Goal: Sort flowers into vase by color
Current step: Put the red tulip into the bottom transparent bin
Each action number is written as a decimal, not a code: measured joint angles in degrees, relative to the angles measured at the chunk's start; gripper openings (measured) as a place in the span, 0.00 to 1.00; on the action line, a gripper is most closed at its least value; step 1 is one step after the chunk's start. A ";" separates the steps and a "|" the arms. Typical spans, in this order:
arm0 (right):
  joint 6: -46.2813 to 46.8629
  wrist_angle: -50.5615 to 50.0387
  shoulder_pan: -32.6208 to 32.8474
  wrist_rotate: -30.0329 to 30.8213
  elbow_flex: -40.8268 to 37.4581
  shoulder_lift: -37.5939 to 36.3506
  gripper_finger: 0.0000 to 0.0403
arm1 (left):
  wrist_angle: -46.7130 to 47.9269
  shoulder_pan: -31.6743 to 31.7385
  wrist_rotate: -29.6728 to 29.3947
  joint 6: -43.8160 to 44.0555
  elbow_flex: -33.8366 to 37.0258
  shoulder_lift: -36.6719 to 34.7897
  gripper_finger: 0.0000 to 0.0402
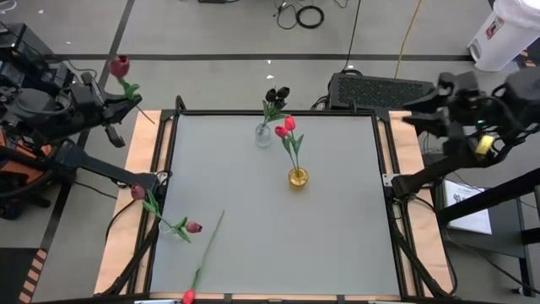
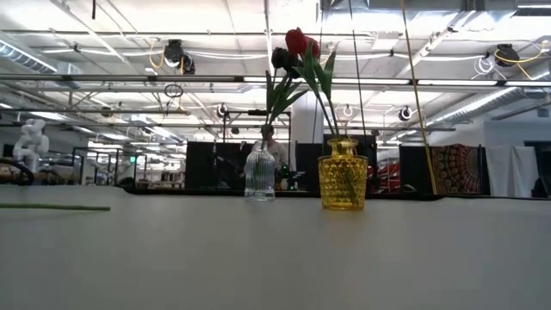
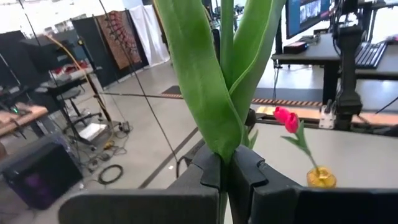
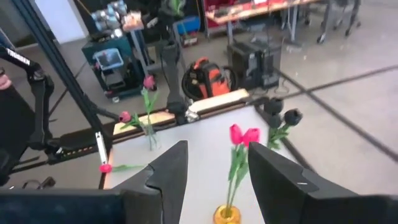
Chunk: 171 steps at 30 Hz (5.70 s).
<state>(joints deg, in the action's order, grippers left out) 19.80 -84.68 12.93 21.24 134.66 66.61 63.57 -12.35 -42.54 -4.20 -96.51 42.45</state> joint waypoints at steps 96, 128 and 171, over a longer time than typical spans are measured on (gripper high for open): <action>-0.35 53.08 -0.04 -4.86 -88.86 -53.82 0.40 | -4.70 -0.01 72.17 -5.76 0.04 0.07 0.02; -0.34 53.10 -0.07 -4.86 -88.86 -53.80 0.40 | -5.24 -1.72 92.37 -14.94 0.40 10.10 0.02; -0.34 53.10 -0.07 -4.86 -88.84 -53.82 0.40 | -13.19 7.14 81.04 -5.16 6.83 -0.96 0.02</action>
<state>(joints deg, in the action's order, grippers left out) 19.46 -31.57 12.86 16.38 45.82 12.80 50.38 -5.21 38.50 -9.36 -89.68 41.49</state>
